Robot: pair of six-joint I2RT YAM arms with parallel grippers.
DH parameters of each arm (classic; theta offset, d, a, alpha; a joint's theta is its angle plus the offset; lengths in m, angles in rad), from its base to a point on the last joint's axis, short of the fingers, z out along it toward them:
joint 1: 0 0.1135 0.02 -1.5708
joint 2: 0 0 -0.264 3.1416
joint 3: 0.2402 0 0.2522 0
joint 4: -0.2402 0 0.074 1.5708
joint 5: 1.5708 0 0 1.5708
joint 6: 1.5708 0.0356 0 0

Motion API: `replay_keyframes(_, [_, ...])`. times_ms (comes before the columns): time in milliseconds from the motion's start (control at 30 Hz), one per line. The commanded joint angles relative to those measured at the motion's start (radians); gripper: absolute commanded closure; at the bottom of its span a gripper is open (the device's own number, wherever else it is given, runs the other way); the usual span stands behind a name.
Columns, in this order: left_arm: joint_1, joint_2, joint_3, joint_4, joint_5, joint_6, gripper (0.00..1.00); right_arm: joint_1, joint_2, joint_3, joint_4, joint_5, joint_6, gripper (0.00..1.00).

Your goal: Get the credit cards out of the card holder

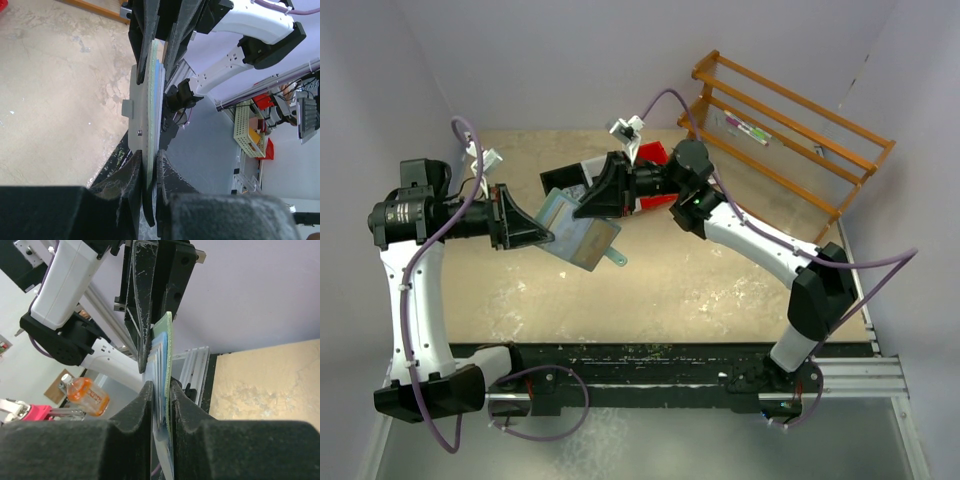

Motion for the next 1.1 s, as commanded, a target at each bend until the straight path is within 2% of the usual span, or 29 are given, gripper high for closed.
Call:
replay_keyframes(0, [0.006, 0.003, 0.052, 0.012, 0.102, 0.016, 1.0, 0.012, -0.01, 0.002, 0.092, -0.07, 0.057, 0.85])
replay_keyframes(33, [0.005, 0.005, 0.054, 0.014, 0.109, 0.01, 1.0, 0.012, -0.01, 0.002, 0.088, -0.068, 0.058, 0.83])
replay_keyframes(167, [0.006, 0.002, 0.058, 0.035, 0.125, -0.023, 1.0, 0.012, -0.01, -0.014, 0.068, -0.055, 0.05, 0.54])
replay_keyframes(267, [0.005, -0.013, 0.047, 0.074, 0.129, -0.061, 1.0, 0.015, -0.014, -0.034, 0.071, -0.039, 0.043, 0.47])
replay_keyframes(300, [0.006, -0.019, 0.041, 0.083, 0.131, -0.073, 1.0, 0.016, -0.015, -0.038, 0.072, -0.032, 0.041, 0.47])
replay_keyframes(333, [0.006, -0.021, 0.037, 0.089, 0.134, -0.08, 1.0, 0.017, -0.016, -0.04, 0.068, -0.025, 0.04, 0.52])
replay_keyframes(433, [0.005, -0.027, 0.03, 0.098, 0.136, -0.088, 1.0, 0.017, -0.011, -0.032, 0.073, -0.02, 0.048, 0.79])
replay_keyframes(567, [0.005, -0.024, 0.026, 0.09, 0.153, -0.088, 0.83, 0.016, -0.01, -0.028, 0.088, -0.03, 0.063, 0.99])
replay_keyframes(667, [0.006, -0.017, 0.028, 0.094, 0.173, -0.097, 0.67, 0.016, -0.014, -0.036, 0.1, -0.047, 0.069, 1.0])
replay_keyframes(733, [0.005, -0.012, 0.029, 0.098, 0.178, -0.105, 0.64, 0.017, -0.017, -0.04, 0.107, -0.057, 0.069, 1.0])
replay_keyframes(933, [0.005, -0.008, 0.018, 0.153, 0.217, -0.175, 0.64, 0.017, -0.019, -0.036, 0.109, -0.07, 0.072, 1.0])
replay_keyframes(1067, [0.006, -0.011, -0.002, 0.223, 0.239, -0.249, 0.74, 0.017, -0.015, -0.027, 0.111, -0.086, 0.071, 1.0])
